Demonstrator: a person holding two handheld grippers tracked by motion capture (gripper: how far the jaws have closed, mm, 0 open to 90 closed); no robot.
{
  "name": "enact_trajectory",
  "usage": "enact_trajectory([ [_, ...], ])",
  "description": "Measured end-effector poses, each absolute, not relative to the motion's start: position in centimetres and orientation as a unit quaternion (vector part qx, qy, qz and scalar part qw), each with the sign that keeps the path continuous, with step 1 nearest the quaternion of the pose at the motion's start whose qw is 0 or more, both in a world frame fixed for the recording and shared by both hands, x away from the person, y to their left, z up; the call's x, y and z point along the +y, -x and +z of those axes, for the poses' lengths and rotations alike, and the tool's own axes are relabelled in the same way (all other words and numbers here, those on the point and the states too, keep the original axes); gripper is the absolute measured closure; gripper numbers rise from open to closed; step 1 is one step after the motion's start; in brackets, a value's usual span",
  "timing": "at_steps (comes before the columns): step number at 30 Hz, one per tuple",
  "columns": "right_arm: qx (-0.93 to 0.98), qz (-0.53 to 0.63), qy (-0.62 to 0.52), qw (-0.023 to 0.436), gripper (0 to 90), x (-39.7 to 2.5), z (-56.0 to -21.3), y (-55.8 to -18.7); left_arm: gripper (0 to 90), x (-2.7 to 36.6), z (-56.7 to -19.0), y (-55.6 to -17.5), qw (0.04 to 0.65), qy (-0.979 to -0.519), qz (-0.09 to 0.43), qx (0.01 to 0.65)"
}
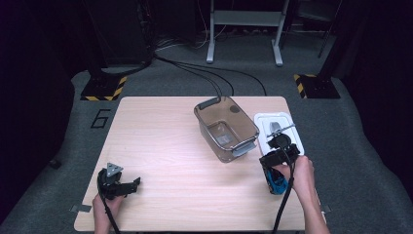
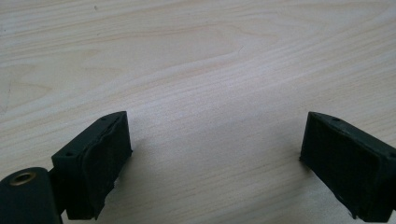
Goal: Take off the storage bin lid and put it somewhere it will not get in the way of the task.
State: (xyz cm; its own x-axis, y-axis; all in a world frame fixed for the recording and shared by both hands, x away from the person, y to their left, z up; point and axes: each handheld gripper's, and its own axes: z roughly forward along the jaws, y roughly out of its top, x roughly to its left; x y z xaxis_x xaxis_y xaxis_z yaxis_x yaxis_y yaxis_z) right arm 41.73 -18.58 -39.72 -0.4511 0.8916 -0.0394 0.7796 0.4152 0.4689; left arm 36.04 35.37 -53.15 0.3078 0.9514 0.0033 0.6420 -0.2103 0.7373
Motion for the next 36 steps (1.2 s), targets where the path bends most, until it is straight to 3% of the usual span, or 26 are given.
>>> enact_trajectory([
  [18, 0.826, 0.194, -0.51, 0.141, 24.3, -19.4, -36.7, -45.7, 8.4, 35.4, -53.1, -36.0, 0.324, -0.741, 0.237, 0.538],
  [36, 0.807, 0.183, -0.539, 0.159, 24.3, -20.7, -36.0, -50.0, 8.4, 35.4, -53.1, -36.0, 0.324, -0.741, 0.237, 0.538],
])
